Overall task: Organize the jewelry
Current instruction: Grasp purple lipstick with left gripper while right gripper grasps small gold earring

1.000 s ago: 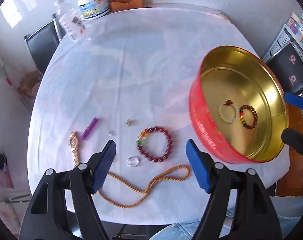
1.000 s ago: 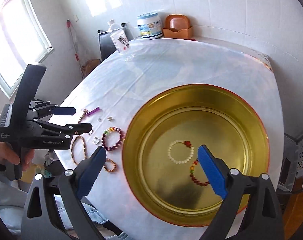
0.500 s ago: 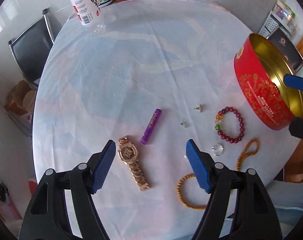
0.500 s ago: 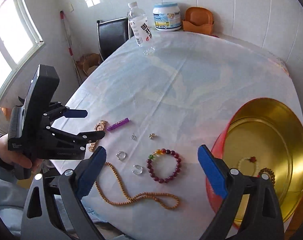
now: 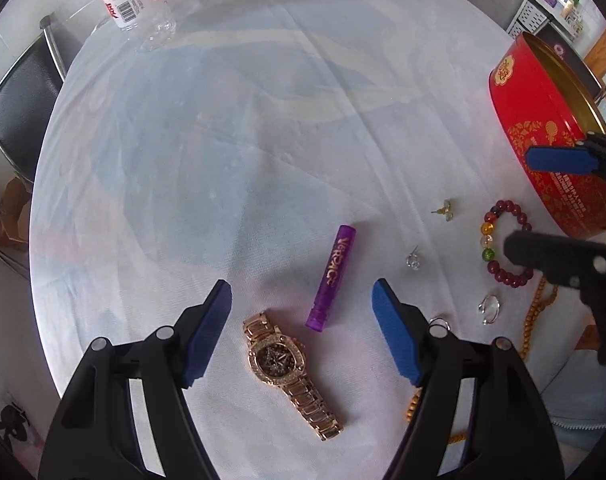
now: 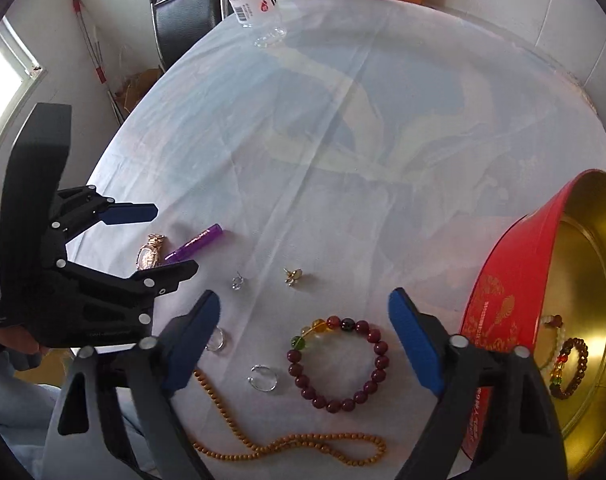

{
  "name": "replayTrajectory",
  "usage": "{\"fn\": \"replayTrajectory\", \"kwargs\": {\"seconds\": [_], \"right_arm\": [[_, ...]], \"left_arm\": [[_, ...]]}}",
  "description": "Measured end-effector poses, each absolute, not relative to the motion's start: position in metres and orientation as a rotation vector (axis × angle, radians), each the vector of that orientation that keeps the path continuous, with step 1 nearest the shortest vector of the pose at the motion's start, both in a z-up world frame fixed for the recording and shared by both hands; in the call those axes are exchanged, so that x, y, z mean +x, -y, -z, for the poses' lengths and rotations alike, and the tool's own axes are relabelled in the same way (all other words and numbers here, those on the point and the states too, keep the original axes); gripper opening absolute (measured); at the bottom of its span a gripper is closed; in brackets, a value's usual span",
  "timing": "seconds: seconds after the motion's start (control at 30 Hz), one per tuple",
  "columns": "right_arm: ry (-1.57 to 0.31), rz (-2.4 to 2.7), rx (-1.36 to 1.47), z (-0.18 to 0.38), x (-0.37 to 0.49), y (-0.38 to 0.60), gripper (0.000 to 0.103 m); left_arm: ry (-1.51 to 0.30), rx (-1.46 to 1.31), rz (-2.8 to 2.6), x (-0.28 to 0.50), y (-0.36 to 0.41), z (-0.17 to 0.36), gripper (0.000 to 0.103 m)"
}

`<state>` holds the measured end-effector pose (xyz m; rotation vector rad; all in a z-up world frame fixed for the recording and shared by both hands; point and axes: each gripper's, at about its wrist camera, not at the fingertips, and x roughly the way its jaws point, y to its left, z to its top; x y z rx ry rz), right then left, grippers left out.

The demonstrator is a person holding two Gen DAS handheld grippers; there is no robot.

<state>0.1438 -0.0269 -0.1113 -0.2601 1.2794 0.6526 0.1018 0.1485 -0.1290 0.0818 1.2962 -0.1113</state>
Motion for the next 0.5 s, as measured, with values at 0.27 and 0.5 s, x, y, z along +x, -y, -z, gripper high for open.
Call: {"fn": "replayTrajectory", "kwargs": {"seconds": [0.27,0.5], "right_arm": [[-1.342,-0.720,-0.297,0.138,0.158,0.016,0.054],[-1.325,-0.764,-0.365,0.146,0.156,0.001,0.052]], "left_arm": [[-1.291,0.095,0.135,0.119,-0.144,0.137,0.072],[-1.287,0.105,0.140,0.128,-0.145,0.139,0.072]]}}
